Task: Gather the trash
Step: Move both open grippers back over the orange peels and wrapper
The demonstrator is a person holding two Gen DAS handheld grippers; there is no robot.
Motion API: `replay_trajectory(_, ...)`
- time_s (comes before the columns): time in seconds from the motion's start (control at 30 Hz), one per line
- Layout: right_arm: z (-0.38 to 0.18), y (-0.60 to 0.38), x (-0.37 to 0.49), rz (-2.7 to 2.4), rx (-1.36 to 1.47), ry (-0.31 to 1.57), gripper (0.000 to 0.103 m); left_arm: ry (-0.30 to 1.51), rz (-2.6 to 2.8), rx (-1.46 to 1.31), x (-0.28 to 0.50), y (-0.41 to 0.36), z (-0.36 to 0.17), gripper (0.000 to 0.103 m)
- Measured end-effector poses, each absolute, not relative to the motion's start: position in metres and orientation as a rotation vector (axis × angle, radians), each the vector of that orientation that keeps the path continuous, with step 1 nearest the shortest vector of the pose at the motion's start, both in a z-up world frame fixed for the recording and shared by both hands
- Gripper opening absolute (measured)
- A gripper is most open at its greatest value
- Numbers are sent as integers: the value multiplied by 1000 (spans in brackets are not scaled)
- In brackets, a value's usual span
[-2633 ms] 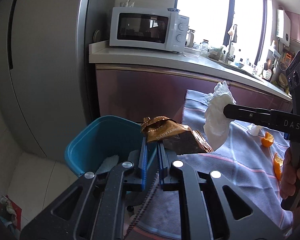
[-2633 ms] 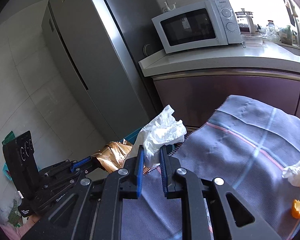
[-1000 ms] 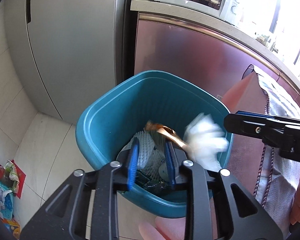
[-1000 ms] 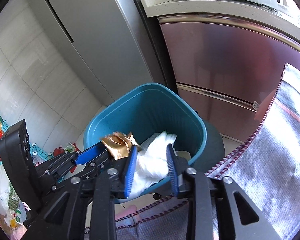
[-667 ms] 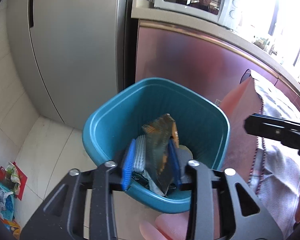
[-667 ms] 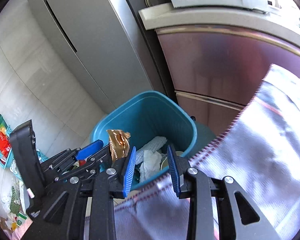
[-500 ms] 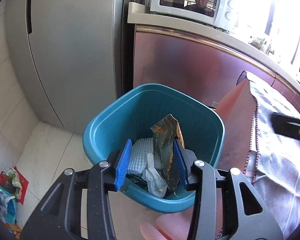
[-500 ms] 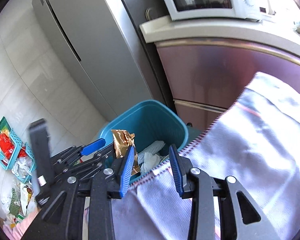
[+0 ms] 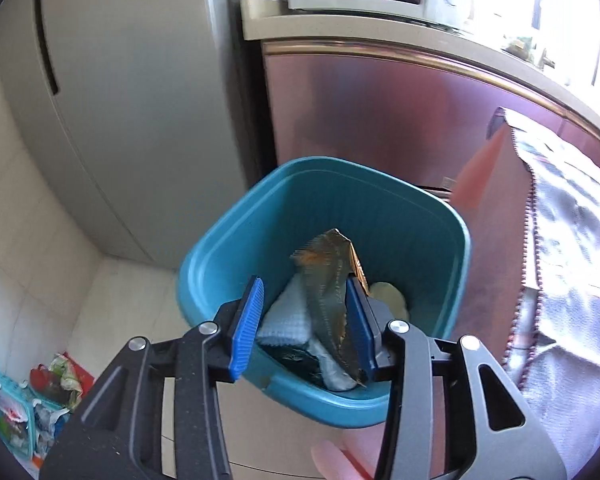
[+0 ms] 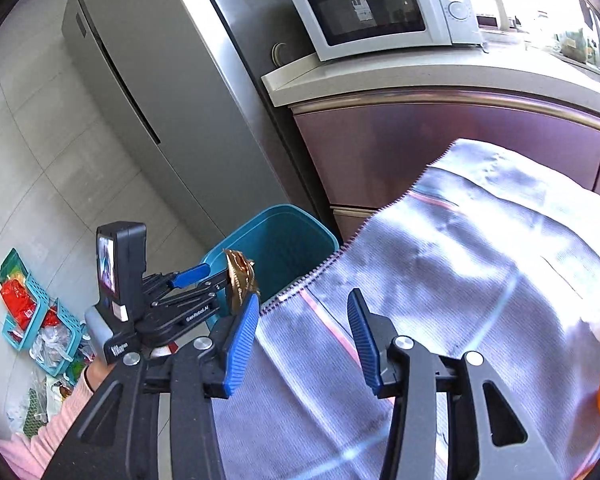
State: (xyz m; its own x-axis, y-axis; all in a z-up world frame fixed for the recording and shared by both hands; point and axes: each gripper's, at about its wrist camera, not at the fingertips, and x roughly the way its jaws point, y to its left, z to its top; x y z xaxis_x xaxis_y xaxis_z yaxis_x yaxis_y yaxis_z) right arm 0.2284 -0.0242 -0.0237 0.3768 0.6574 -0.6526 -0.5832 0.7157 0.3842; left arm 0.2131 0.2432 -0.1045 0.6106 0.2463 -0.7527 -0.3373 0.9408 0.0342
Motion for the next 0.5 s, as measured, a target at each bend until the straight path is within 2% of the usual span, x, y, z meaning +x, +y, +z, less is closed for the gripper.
replay_trajectory(0.1, -27, -30, 225, 794, 92, 884, 44, 855, 323, -142, 211, 249, -101, 46)
replay_trajectory(0.23, -32, -31, 226, 799, 90, 896, 44, 820, 456, 3, 207, 237, -93, 45)
replay_trajectory(0.37, -36, -32, 223, 807, 93, 902, 44, 773, 572, 226, 205, 217, -85, 51)
replay_trajectory(0.4, -37, -32, 221, 809, 94, 903, 44, 766, 536, 215, 204, 215, -82, 54)
replay_trajectory(0.5, -38, -31, 218, 813, 90, 906, 45, 759, 519, 229, 202, 211, -79, 55)
